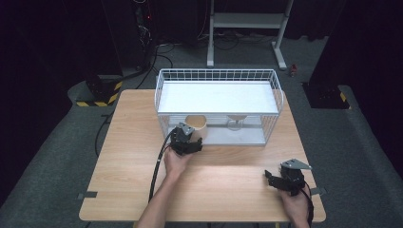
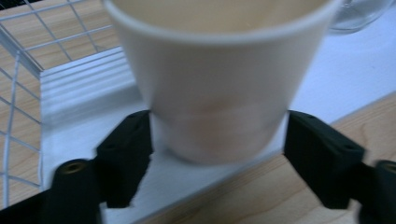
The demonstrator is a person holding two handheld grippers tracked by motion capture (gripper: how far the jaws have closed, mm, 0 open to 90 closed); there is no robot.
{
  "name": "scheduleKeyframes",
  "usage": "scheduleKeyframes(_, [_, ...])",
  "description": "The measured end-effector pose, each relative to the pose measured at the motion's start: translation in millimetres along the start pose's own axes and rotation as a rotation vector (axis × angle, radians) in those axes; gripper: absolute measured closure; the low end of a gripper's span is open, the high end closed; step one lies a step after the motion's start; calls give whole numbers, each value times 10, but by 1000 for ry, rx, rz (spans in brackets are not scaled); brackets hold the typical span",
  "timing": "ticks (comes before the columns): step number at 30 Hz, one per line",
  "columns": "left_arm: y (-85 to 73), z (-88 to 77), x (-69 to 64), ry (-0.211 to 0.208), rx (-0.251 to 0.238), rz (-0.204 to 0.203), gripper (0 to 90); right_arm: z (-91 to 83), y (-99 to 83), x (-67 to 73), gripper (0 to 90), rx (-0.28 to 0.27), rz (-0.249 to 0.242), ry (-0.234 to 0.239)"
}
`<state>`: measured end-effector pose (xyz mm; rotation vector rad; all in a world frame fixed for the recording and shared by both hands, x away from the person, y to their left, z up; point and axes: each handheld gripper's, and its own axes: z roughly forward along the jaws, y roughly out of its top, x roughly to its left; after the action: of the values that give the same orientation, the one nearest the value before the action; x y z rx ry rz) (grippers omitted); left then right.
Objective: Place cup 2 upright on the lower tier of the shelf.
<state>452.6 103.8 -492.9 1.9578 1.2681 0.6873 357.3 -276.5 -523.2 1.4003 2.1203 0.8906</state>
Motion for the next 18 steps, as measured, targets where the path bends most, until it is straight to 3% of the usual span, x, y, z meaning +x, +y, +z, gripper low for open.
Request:
scheduleKeyframes(12, [6,90,29,26,-5,-44,343,0,0,0,264,0,0,0])
scheduleKeyframes(18, [38,130,1,70,26,5,368,0,0,2,264,-1,2,0])
